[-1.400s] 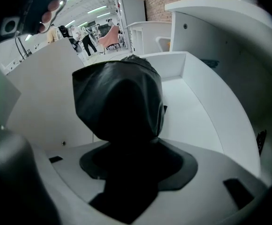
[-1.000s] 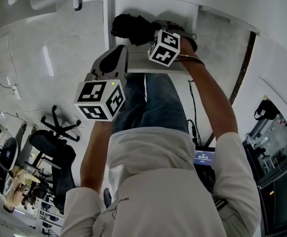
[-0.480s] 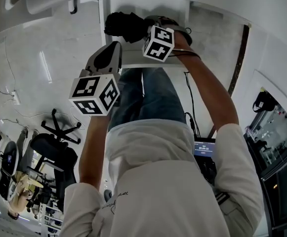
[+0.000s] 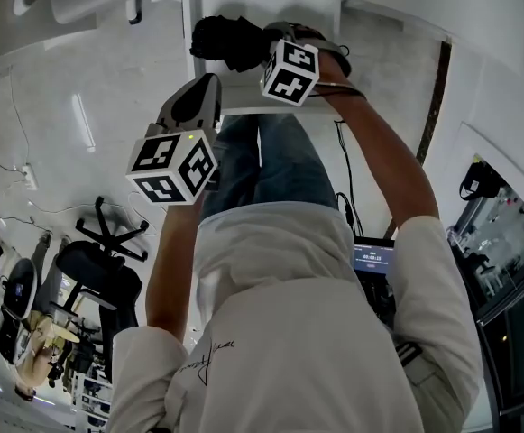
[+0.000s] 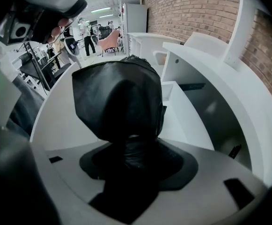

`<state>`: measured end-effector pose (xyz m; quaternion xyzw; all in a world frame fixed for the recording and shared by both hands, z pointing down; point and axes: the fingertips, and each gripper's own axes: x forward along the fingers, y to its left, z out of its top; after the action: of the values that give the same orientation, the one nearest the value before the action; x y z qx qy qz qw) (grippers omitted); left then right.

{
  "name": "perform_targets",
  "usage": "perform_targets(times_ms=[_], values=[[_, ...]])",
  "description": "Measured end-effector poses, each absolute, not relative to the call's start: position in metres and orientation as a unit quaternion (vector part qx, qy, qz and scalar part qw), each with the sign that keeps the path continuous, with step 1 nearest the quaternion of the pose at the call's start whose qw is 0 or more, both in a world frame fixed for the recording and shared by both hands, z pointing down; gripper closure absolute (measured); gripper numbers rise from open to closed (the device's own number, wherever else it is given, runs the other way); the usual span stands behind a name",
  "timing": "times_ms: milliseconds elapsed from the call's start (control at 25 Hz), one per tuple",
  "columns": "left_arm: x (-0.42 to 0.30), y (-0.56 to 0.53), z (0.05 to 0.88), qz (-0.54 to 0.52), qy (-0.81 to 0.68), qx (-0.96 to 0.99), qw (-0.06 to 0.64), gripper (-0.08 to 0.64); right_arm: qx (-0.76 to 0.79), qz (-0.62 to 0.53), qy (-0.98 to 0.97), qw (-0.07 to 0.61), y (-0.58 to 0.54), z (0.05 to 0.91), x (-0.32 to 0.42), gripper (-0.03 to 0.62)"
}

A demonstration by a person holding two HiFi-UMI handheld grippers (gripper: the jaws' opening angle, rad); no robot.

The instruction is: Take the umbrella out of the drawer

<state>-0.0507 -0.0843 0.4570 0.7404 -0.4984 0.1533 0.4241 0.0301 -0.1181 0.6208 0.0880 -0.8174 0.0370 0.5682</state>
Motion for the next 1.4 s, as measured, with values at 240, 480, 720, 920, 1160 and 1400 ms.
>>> perform_targets(times_ms=[240,480,720,920,1160,1400], values=[[-0.054,-0.084,0.450,0.150,-0.499,0.740,0.425,0.543,0.091,0.037,-0.819,0.565,-0.117,0.607,0.031,0.351],[-0.054,-0.086,0.442,0.147,-0.498,0.744,0.420,0.543,0.096,0.029,-0.820,0.564,-0.120,0.592,0.038,0.350],[-0.055,-0.086,0.433,0.142,-0.501,0.745,0.416,0.543,0.114,0.054,-0.826,0.550,-0.125,0.577,0.042,0.350],[-0.056,-0.085,0.427,0.141,-0.502,0.747,0.411,0.543,0.127,0.054,-0.829,0.542,-0.124,0.565,0.043,0.350],[-0.057,-0.083,0.417,0.140,-0.502,0.751,0.406,0.543,0.137,0.055,-0.832,0.535,-0.120,0.549,0.042,0.348],[-0.056,-0.076,0.409,0.141,-0.498,0.755,0.403,0.543,0.143,0.053,-0.832,0.534,-0.114,0.536,0.043,0.348]])
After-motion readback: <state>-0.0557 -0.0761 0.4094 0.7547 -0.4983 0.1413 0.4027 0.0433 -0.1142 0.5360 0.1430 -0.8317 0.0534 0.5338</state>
